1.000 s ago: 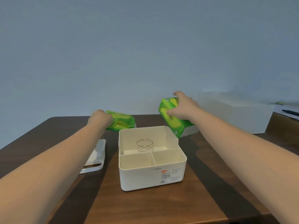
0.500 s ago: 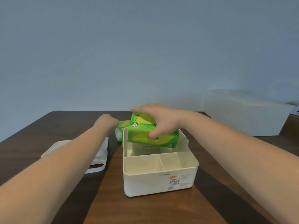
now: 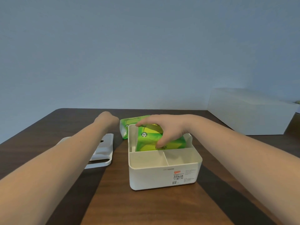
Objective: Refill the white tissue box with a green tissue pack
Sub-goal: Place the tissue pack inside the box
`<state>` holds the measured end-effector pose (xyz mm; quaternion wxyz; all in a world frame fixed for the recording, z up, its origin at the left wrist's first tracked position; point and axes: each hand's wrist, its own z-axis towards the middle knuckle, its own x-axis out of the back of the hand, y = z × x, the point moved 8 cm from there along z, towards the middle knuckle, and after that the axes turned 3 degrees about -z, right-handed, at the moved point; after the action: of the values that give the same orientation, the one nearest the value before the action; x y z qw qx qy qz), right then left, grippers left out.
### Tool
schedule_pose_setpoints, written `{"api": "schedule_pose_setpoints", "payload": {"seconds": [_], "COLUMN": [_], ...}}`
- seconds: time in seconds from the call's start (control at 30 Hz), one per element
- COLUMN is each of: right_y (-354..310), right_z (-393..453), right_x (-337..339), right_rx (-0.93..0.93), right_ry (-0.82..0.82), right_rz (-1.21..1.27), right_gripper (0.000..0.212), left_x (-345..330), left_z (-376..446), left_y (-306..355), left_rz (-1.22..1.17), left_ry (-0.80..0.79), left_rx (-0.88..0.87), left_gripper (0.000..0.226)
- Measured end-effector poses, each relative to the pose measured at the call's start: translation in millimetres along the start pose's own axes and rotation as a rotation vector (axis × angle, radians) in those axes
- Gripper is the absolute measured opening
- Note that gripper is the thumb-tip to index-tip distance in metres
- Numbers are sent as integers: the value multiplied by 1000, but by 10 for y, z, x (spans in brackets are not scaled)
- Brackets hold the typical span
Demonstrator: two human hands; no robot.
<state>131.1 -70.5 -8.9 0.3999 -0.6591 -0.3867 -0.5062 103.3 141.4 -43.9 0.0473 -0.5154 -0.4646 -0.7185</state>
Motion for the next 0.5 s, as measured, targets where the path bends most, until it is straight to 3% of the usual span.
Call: {"api": "schedule_pose_setpoints", "payload": {"seconds": [0.3, 0.5], "right_y": [-118, -479], "right_z": [-71, -46], "right_x": [69, 319], "right_rx": [-73, -6], "right_ry": [-15, 131], "right_rz": [-34, 61], "right_gripper": [77, 48], "left_x": [222, 574], "left_z": [-95, -294], "left_y": [-167, -438], "left_rz": [-75, -115], "left_ry": [-14, 12], "left_rx": [-14, -6], "left_gripper": [29, 26]}}
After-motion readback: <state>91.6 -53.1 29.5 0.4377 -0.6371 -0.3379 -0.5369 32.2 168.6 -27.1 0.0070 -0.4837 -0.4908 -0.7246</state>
